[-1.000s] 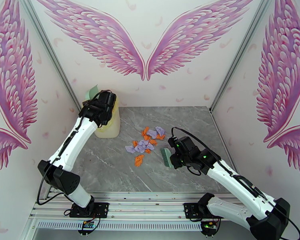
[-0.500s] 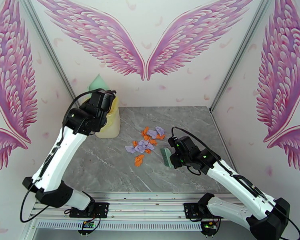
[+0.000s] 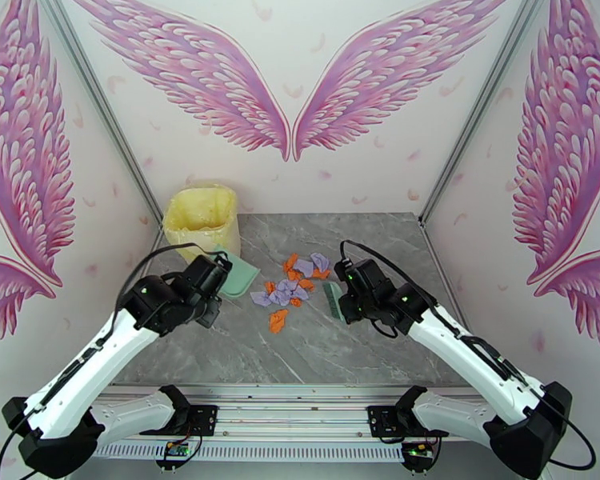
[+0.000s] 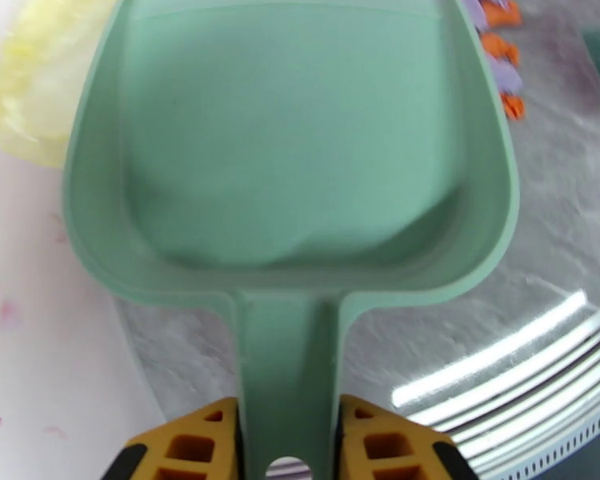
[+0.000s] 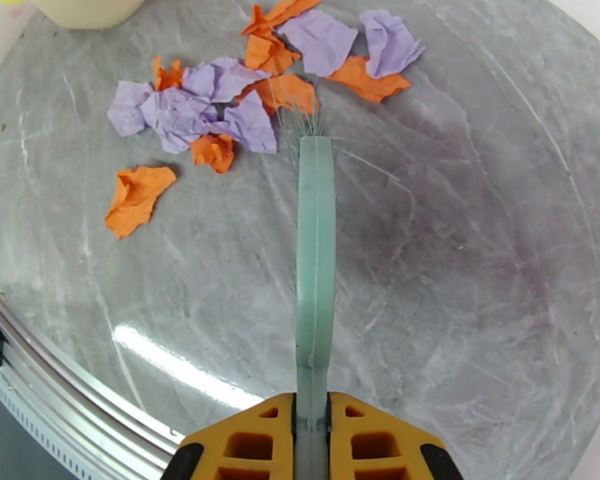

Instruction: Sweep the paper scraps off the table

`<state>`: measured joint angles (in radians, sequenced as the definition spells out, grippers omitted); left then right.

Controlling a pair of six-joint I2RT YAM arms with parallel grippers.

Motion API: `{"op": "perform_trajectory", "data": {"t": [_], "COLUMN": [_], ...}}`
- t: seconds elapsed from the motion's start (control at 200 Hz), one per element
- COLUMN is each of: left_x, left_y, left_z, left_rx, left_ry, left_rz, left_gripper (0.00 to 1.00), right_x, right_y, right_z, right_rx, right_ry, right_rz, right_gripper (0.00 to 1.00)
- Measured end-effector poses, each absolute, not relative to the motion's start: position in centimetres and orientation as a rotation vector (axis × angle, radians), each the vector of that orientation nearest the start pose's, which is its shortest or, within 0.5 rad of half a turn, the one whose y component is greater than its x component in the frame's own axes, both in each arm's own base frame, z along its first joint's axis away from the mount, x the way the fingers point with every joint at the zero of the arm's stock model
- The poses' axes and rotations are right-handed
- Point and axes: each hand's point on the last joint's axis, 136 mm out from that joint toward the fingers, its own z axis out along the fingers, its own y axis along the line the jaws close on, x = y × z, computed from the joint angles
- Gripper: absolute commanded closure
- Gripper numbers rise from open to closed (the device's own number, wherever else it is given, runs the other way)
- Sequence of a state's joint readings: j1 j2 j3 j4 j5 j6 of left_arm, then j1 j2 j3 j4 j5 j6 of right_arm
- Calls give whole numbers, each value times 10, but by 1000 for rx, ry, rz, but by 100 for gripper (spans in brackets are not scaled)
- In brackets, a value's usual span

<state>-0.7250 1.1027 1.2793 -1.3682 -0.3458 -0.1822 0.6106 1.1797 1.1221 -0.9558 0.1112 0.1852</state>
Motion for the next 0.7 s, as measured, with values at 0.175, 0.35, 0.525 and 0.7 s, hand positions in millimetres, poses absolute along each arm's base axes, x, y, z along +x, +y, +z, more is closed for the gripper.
{"op": "perform_trajectory", "data": {"t": [0.175, 0.35, 0.525, 0.7], "left_x": [163, 142, 119, 106], "left_y": [-115, -132, -142, -154], "left_z": [205, 176, 137, 121], "left_rx": [634, 696, 716, 708], "left_ry": [2646, 2713, 2803, 2845], "left_rz": [59, 36, 17, -56], "left_gripper": [100, 100, 100, 100], "right_x": [280, 314, 338, 369], "right_y": [155, 158, 166, 172], "right_z": [216, 232, 226, 228], "right_rx": [-528, -538, -583, -669], "right_ry": [2493, 2465, 2475, 2453], "right_rz": [35, -109, -194, -344], "right_gripper": [100, 100, 100, 100]}}
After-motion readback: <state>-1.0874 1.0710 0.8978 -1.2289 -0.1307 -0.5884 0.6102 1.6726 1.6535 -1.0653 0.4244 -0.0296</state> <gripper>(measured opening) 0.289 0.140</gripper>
